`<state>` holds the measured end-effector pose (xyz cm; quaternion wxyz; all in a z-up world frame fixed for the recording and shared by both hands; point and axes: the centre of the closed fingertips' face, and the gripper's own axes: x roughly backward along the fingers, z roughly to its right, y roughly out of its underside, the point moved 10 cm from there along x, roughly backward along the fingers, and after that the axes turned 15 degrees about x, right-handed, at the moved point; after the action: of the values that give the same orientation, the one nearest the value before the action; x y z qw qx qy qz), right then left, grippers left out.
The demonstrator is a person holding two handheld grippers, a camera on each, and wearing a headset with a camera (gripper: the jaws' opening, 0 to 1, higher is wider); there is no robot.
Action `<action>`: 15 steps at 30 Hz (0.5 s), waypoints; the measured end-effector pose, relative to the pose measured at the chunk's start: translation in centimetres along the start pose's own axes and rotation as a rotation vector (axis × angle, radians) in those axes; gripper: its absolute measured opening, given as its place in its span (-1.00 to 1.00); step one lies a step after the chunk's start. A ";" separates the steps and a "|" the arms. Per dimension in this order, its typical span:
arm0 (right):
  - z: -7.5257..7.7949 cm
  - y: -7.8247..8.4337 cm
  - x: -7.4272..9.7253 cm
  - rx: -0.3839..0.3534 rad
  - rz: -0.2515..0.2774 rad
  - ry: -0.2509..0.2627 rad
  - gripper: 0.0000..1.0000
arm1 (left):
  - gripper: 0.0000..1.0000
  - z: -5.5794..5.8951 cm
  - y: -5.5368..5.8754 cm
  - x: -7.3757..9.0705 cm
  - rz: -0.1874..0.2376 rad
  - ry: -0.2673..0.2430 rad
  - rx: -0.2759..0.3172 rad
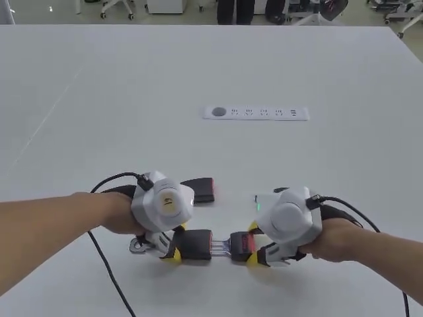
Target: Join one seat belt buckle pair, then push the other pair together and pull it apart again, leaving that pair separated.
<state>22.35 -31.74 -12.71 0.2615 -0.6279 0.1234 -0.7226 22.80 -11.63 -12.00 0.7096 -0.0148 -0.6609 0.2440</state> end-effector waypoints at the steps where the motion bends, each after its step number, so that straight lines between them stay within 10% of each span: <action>1: 0.0 0.1 0.0 0.000 -0.001 0.000 -0.40 | -0.37 0.0 0.0 0.0 0.000 0.000 0.000; 15: -0.3 1.9 1.2 -0.010 -0.022 -0.001 -0.40 | -0.37 0.3 -0.1 0.1 0.001 -0.005 0.004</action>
<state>22.43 -33.99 -12.72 0.2506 -0.6308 0.1199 -0.7245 22.59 -11.79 -11.85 0.7080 -0.0132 -0.6621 0.2455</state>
